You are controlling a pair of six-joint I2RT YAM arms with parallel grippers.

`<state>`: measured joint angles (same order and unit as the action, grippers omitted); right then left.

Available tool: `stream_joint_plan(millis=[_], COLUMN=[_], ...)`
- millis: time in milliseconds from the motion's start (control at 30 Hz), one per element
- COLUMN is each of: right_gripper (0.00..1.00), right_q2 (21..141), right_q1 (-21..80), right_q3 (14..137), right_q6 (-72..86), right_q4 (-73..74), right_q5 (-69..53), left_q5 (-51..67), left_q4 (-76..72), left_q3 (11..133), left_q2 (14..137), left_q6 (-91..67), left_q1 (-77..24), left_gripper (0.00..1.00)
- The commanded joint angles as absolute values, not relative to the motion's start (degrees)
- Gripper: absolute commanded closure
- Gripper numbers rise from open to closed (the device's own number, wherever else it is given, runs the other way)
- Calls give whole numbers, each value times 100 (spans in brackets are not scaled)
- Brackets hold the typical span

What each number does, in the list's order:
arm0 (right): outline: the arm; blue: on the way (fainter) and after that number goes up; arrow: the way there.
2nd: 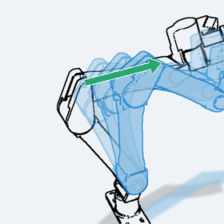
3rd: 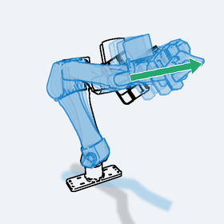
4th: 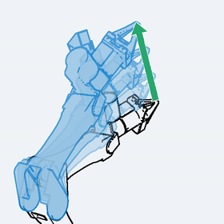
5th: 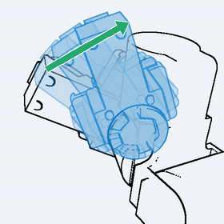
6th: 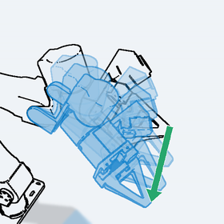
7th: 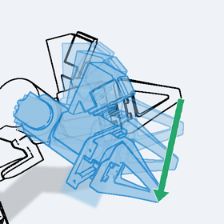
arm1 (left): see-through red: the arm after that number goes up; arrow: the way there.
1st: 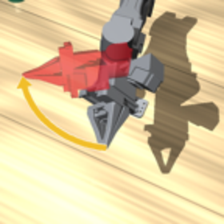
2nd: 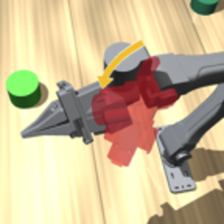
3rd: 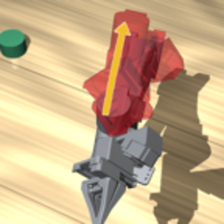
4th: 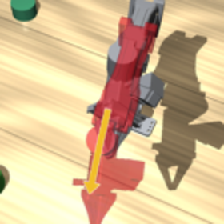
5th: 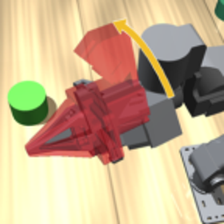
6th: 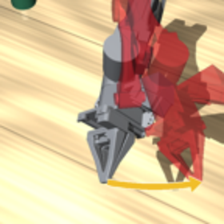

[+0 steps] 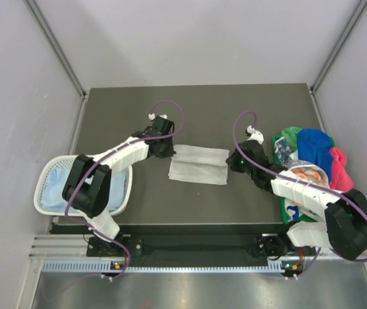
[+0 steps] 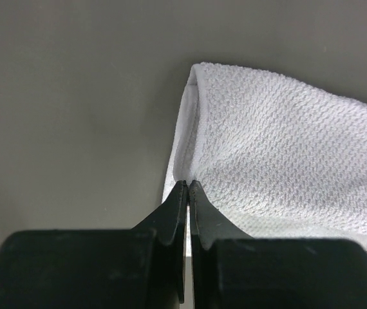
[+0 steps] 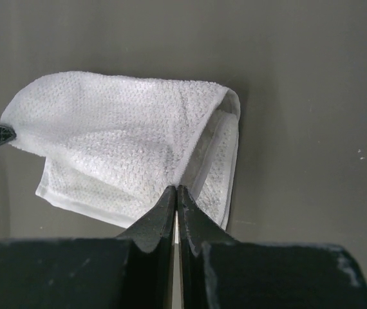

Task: Fold and stack the towels
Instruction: Fold the towel

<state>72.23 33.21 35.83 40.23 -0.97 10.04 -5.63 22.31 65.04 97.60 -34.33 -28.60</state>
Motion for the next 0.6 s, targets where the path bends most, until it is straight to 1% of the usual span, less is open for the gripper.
stream_joint_plan(millis=[0, 200, 567], right_gripper=[100, 100, 100], right_q2=[6900, 6733, 6645], right_q1=[3296, 3296, 3357], right_q3=[3797, 3630, 2989], right_q6=[3929, 3946, 4113], right_q4=[-18, 149, -131], right_q5=[1090, 993, 774], left_q5=[-563, -404, -79], left_q4=[2303, 2276, 1934], left_q3=[6583, 6214, 5371], left_q2=[9220, 8833, 8534], left_q6=[-3436, -3507, -3656], left_q1=[-2839, -2839, -2874], left_gripper=[100, 100, 100])
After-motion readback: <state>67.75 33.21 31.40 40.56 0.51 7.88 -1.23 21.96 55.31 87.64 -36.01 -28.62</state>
